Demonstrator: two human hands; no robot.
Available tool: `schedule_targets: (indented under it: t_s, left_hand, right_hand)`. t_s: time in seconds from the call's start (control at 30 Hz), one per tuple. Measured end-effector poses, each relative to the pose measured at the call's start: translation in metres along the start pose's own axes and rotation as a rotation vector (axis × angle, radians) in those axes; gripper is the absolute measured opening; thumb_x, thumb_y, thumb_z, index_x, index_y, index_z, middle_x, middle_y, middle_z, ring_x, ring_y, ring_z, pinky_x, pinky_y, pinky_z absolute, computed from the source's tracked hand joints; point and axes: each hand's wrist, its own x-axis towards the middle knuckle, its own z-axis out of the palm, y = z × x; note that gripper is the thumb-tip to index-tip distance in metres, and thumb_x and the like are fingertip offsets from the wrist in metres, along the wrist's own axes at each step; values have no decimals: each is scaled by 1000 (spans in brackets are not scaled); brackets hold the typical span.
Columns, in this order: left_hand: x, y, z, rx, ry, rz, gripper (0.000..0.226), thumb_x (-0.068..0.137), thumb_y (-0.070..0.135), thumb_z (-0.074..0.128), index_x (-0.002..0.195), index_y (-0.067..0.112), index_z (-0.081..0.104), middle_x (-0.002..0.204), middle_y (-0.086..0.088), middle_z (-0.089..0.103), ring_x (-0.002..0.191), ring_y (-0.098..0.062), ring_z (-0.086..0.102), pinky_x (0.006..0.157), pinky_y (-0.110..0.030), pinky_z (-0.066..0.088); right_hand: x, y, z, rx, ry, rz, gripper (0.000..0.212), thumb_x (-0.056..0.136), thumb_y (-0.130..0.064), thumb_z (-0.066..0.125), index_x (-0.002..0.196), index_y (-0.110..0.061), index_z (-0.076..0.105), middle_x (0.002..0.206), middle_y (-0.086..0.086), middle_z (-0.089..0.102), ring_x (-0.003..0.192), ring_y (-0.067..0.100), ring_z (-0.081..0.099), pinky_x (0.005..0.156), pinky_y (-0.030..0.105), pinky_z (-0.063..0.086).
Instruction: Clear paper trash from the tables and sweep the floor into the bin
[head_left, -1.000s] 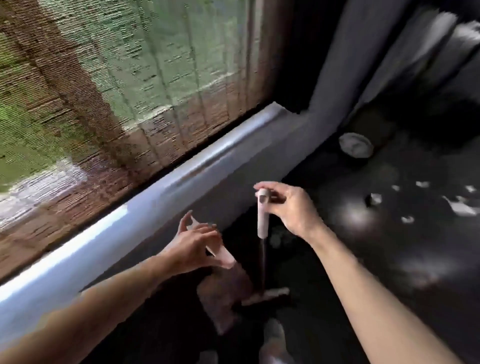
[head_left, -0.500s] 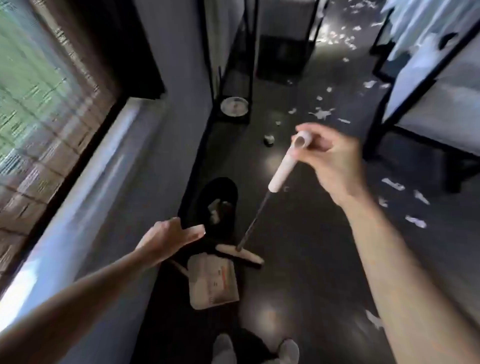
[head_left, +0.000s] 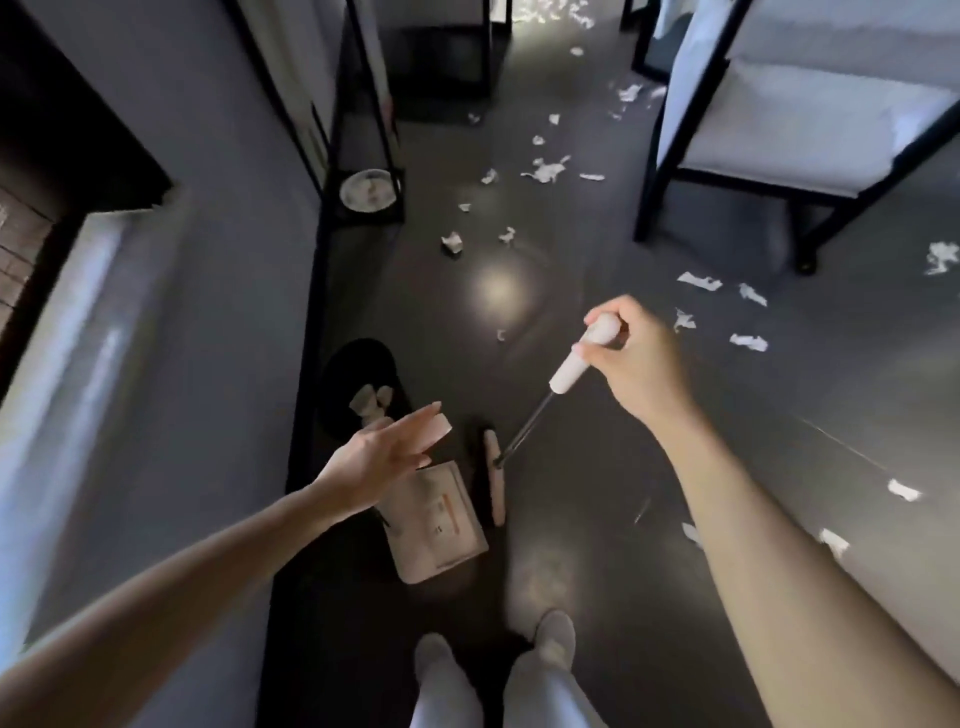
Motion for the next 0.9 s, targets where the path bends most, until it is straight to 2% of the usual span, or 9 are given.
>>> schedule_targets:
  t_s: [0.13, 0.2, 0.33, 0.4, 0.47, 0.53, 0.7, 0.8, 0.9]
  left_hand:
    - [1, 0, 5, 10, 6, 69, 66, 92, 30, 62, 136, 64, 26, 117, 2, 54, 112, -17, 54, 95, -41, 47]
    - [2, 1, 6, 4, 54, 99, 69, 91, 29, 62, 133, 67, 24, 115, 4, 52, 107, -13, 53, 91, -36, 49]
    - [2, -2, 7, -83, 125, 108, 70, 90, 22, 64, 129, 66, 26, 101, 16, 45, 75, -2, 50, 65, -15, 46]
    - [2, -5, 10, -114, 130, 77, 69, 89, 23, 65, 131, 64, 28, 101, 15, 45, 75, -5, 48, 59, -14, 44]
    - [-1, -8, 15, -138, 112, 51, 70, 89, 25, 66, 136, 60, 28, 105, 13, 47, 84, -9, 51, 57, -16, 45]
    - [-4, -9, 23, -156, 83, 40, 74, 89, 25, 66, 140, 58, 23, 109, 8, 48, 97, -12, 51, 61, -19, 47]
    - [-8, -16, 41, -149, 82, 58, 78, 88, 27, 67, 137, 63, 18, 120, 8, 48, 110, -8, 45, 76, -17, 40]
    - [-8, -17, 46, -148, 104, 73, 79, 87, 26, 67, 141, 59, 20, 118, 8, 51, 111, -8, 47, 87, -26, 41]
    - [-4, -18, 47, -131, 128, 85, 78, 87, 26, 68, 139, 60, 21, 112, 4, 53, 107, -9, 50, 95, -28, 38]
  right_hand:
    - [-1, -1, -22, 58, 79, 43, 24, 77, 0, 67, 89, -18, 58, 91, -8, 67, 79, 13, 61, 60, 9, 39]
    - [2, -14, -35, 125, 152, 10, 27, 76, -1, 69, 86, -24, 58, 91, -5, 69, 83, 13, 64, 67, 15, 44]
    - [2, -35, -57, 262, 305, -66, 34, 73, -8, 74, 79, -36, 56, 84, -9, 69, 84, 13, 67, 77, 33, 54]
    - [-4, -30, -64, 289, 350, -62, 34, 71, -11, 76, 75, -37, 54, 78, -13, 68, 81, 11, 66, 76, 31, 54]
    - [-15, -11, -60, 237, 342, -3, 34, 70, -10, 76, 75, -33, 50, 77, -19, 66, 76, 1, 63, 71, 16, 49]
    - [-32, 18, -44, 138, 291, 113, 31, 71, -8, 74, 77, -26, 50, 84, -18, 65, 73, -4, 58, 61, 6, 40]
    - [-74, 91, 15, -100, 30, 468, 20, 81, -5, 64, 99, -12, 59, 98, 4, 65, 87, 23, 61, 65, 21, 38]
    - [-86, 115, 34, -101, -146, 706, 44, 88, -4, 53, 132, -8, 49, 119, 13, 61, 89, 25, 64, 67, 25, 47]
    - [-88, 124, 50, 14, -345, 894, 68, 90, 2, 49, 150, -17, 25, 123, 14, 56, 64, 18, 62, 49, 26, 55]
